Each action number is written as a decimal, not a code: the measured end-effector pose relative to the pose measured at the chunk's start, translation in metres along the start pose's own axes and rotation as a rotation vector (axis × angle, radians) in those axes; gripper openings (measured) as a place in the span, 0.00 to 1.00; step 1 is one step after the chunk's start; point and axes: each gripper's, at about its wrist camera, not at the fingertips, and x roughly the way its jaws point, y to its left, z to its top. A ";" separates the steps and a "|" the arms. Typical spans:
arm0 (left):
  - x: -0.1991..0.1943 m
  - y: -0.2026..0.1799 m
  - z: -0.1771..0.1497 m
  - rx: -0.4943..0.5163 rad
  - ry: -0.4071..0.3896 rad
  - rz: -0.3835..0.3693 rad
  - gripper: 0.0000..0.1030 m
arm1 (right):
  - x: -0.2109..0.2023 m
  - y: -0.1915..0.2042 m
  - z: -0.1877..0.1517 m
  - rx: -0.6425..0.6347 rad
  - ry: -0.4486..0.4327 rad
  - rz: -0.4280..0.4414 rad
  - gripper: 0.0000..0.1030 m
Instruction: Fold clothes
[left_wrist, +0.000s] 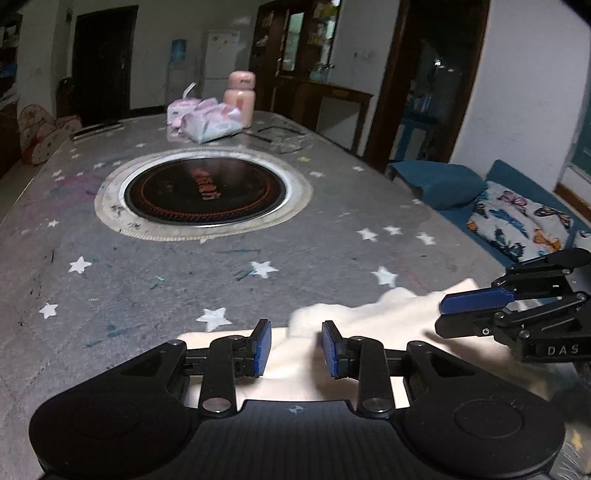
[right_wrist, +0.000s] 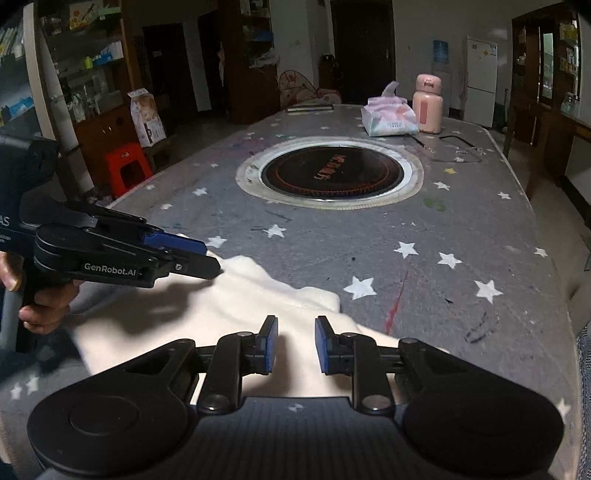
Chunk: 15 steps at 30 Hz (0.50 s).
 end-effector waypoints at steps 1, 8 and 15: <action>0.002 0.002 -0.001 -0.005 -0.001 0.000 0.34 | 0.006 -0.003 -0.001 0.012 0.009 -0.006 0.20; -0.006 -0.003 0.002 0.011 -0.038 0.002 0.33 | 0.008 -0.006 -0.001 0.032 -0.001 -0.024 0.17; -0.004 -0.023 0.002 0.086 -0.035 -0.035 0.33 | 0.020 -0.001 0.009 0.046 -0.019 -0.034 0.17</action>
